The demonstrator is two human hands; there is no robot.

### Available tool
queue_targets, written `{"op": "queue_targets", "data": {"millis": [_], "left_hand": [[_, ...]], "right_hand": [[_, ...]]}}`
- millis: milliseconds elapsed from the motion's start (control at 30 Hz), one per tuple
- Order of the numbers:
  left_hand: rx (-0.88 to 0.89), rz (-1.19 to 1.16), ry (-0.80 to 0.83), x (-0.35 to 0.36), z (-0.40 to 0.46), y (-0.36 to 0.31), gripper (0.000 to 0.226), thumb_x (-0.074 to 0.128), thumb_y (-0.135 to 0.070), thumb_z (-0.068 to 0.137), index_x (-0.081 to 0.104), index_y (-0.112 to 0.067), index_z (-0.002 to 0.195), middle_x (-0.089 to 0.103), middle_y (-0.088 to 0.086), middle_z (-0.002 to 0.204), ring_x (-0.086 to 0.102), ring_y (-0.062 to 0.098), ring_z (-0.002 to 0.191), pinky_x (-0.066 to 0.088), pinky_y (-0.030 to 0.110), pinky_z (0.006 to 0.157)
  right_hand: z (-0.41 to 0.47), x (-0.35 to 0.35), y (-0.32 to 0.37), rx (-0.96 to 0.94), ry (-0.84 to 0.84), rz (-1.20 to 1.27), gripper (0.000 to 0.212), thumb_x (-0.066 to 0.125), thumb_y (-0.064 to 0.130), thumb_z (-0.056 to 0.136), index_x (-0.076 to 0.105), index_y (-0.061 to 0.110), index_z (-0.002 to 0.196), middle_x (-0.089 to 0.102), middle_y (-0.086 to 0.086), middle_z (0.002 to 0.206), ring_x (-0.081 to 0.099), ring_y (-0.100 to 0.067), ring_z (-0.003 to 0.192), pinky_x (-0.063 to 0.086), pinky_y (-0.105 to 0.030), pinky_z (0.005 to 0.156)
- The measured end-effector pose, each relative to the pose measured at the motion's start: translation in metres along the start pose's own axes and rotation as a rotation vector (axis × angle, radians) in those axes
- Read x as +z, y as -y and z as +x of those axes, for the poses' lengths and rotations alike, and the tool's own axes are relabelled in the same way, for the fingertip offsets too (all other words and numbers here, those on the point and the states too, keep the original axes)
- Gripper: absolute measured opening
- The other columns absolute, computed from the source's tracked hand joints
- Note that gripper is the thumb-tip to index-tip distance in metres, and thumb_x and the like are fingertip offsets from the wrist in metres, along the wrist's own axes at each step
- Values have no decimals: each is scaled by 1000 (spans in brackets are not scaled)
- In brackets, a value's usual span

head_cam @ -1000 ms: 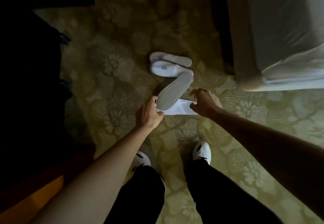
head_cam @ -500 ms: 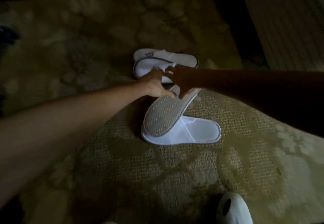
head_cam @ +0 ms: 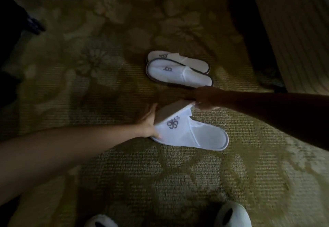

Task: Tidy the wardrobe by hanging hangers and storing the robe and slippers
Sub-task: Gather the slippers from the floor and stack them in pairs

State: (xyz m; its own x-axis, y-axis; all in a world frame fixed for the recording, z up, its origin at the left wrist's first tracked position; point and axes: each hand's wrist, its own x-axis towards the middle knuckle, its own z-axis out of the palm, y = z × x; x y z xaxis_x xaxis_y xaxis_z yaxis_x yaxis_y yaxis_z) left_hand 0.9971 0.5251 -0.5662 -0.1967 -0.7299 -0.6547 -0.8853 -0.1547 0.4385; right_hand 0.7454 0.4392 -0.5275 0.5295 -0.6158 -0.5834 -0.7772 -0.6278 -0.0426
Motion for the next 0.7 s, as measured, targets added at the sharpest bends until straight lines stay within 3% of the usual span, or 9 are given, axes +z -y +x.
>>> {"op": "queue_targets", "data": {"millis": [33, 100, 200, 300, 400, 500, 700], "left_hand": [[-26, -71, -56, 1, 1, 6, 134, 94, -25, 64, 0, -21, 159, 14, 10, 164, 24, 31, 148, 31, 40, 118], [-73, -177, -76, 1, 2, 17, 113, 93, -20, 65, 23, -15, 154, 37, 12, 153, 42, 29, 135, 42, 37, 107], [-145, -194, 10, -5, -4, 26, 93, 87, -28, 76, 33, -12, 150, 40, 11, 150, 43, 27, 134, 41, 35, 105], [-190, -227, 5, -17, -4, 34, 75, 80, -29, 83, 44, -7, 145, 48, 15, 147, 48, 31, 133, 44, 38, 102], [-201, -262, 12, -23, 2, 50, 60, 78, -24, 86, 53, -5, 136, 58, 19, 137, 56, 34, 124, 49, 42, 98], [-233, -311, -39, -34, 8, 67, 63, 80, -28, 84, 51, -14, 138, 57, 9, 137, 57, 24, 120, 51, 40, 96], [-242, -425, -95, -86, 13, 96, 36, 71, -20, 93, 57, -16, 125, 64, 10, 125, 63, 20, 105, 56, 37, 84]], "right_hand": [[-2, 3, -2, 56, 4, 44, 43, 49, 38, 97, 54, 24, 138, 63, -6, 131, 63, -23, 112, 55, -38, 90], [-12, 10, -2, 145, 0, 193, 41, 54, 37, 99, 58, 15, 132, 65, -10, 123, 63, -27, 109, 49, -31, 84], [-28, 24, -1, 253, -72, 512, 46, 70, 41, 90, 63, 13, 126, 65, -10, 122, 60, -28, 114, 41, -29, 85], [-39, 38, -1, 318, -106, 703, 39, 79, 41, 82, 69, 17, 112, 69, -4, 103, 65, -25, 99, 44, -29, 71], [-45, 46, -3, 351, -97, 933, 40, 84, 31, 78, 68, 17, 112, 69, -3, 99, 65, -20, 90, 46, -25, 63], [-42, 43, -3, 335, -99, 1121, 40, 84, 21, 79, 68, 15, 115, 71, -2, 103, 67, -19, 95, 51, -25, 71], [-10, 40, 15, 301, -161, 1257, 45, 79, 18, 84, 65, 14, 126, 71, -6, 116, 66, -25, 109, 53, -43, 97]]}}
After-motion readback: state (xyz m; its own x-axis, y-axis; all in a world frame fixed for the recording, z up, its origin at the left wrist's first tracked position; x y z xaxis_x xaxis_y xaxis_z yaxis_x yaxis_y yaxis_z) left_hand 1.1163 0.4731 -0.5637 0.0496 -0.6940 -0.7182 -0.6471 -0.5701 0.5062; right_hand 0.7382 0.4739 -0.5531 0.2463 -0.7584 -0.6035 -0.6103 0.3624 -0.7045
